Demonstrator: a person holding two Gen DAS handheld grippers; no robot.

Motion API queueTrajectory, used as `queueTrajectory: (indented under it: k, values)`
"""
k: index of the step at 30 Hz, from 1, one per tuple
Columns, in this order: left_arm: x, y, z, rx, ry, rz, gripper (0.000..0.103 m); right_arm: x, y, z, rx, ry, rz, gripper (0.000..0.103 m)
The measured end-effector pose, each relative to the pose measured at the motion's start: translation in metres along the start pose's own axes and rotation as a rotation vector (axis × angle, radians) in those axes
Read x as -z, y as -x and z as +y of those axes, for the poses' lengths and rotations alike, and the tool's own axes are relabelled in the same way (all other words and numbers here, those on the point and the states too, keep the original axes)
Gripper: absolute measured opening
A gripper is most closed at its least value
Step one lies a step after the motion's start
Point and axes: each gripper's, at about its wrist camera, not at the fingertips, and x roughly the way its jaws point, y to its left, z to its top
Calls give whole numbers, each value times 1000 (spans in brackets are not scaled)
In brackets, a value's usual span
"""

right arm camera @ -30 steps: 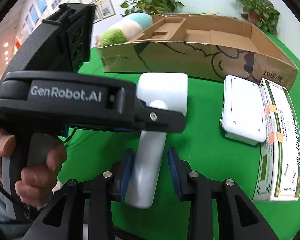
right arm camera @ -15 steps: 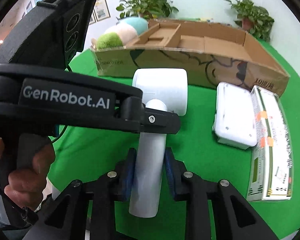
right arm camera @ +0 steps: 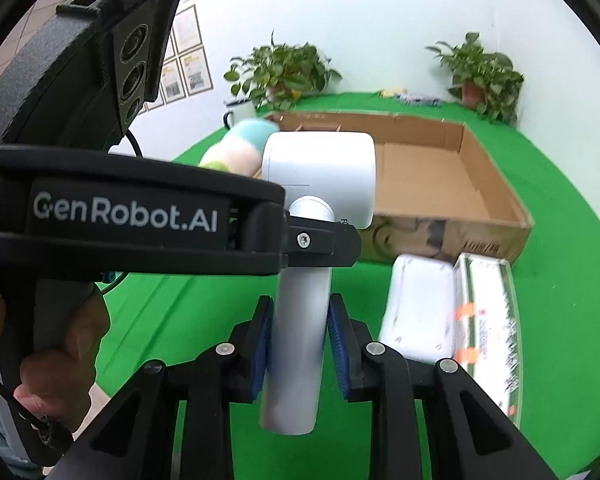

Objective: Organize objects
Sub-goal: 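Lift and carry the hair dryer with both grippers over the open box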

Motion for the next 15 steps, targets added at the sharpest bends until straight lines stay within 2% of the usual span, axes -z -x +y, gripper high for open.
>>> queueTrajectory:
  k: [6, 10, 15]
  values:
    - [-18, -1, -21, -2, -48, -24, 33, -12, 18, -6, 23, -4, -40, 25]
    - [-28, 0, -27, -9, -74, -33, 33, -18, 29, -2, 51, 9, -61, 25]
    - [-35, 6, -27, -16, -76, -54, 33, -31, 31, -2, 47, 11, -80, 25]
